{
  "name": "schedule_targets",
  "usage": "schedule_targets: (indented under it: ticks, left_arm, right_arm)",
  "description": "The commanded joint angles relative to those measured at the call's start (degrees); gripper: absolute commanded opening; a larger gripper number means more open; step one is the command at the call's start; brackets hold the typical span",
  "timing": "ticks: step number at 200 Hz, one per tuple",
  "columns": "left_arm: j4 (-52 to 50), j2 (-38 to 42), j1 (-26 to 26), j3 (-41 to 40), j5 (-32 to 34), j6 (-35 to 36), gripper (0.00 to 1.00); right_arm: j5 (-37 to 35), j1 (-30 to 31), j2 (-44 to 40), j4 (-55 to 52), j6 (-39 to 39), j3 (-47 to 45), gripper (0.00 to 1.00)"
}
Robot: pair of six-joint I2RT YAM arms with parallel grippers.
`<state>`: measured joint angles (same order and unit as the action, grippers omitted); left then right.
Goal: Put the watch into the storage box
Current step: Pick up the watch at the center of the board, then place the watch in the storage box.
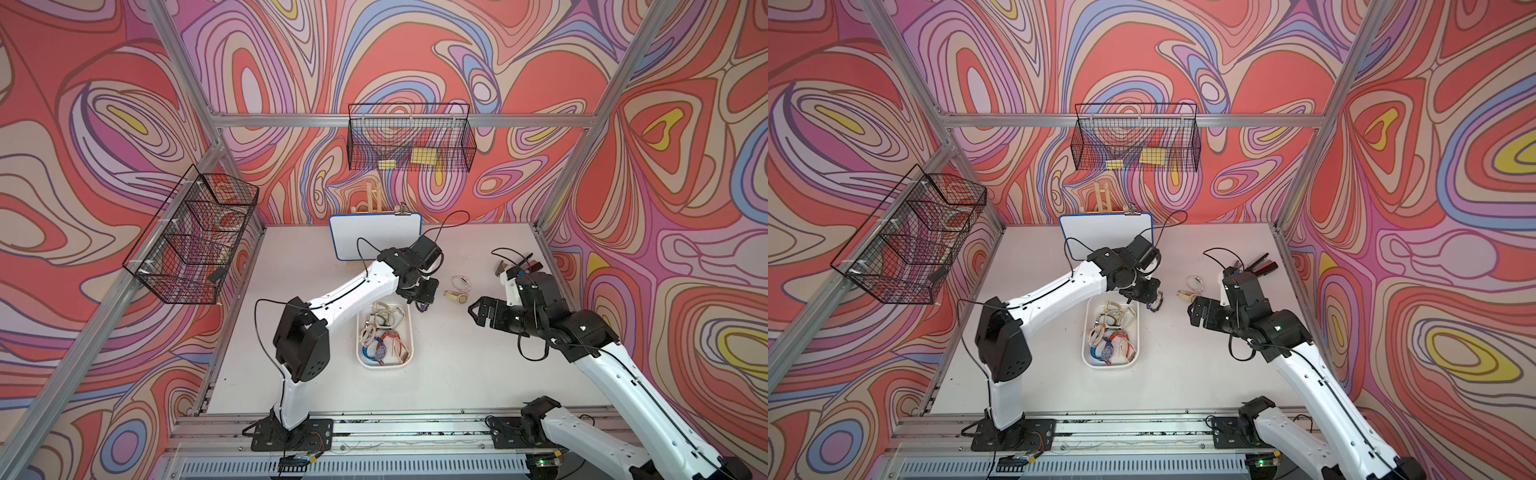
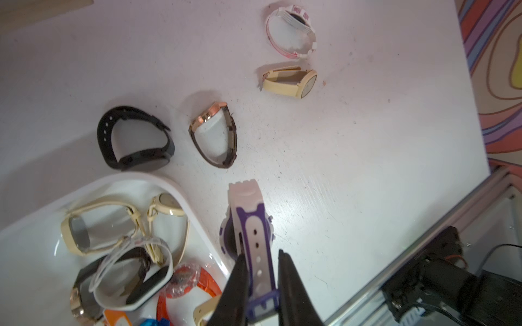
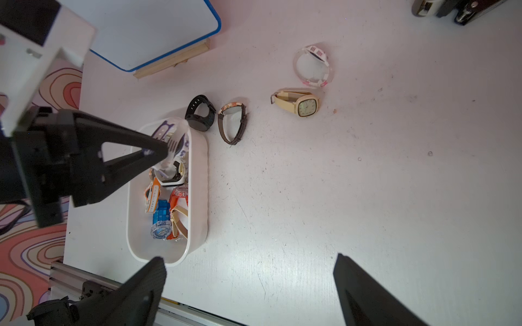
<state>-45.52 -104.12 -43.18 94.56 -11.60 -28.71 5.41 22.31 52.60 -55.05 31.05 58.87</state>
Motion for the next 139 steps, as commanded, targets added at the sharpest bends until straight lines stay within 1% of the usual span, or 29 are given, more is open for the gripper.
schedule_targets:
  ticks: [1,18,38,76,94,139]
  left_arm:
    - [11.10,8.47,3.25,-10.67,-9.43,-8.35,0.17]
    - [16.25,14.41,4.99,-19.63,-13.68,-12.64,0.18]
    - [20.03,19.04,6.12,-26.84,-15.78,-15.82,0.19]
    - [24.69,21.49,7.05,-35.93,-16.52,-19.01,0.19]
    - [27.19,21.09,7.36,-38.49,-15.81,-20.06,0.18]
    - [29.24,18.31,7.41,-40.02,-13.77,-19.72,0.18]
  right_arm:
    - [0.05,-0.29,-0.31,0.06,-0.69,0.90,0.98]
    - [0.45,-0.29,0.20,0.58,-0.56,0.65,0.98]
    - [1.10,-0.27,0.81,1.49,-0.47,0.39,0.98]
    - [2.18,-0.28,1.54,2.92,-0.33,0.28,0.98]
    - [2.30,-0.25,1.39,2.93,-0.26,0.20,0.98]
    - [1.90,-0.31,0.04,1.91,-0.28,-0.19,0.98]
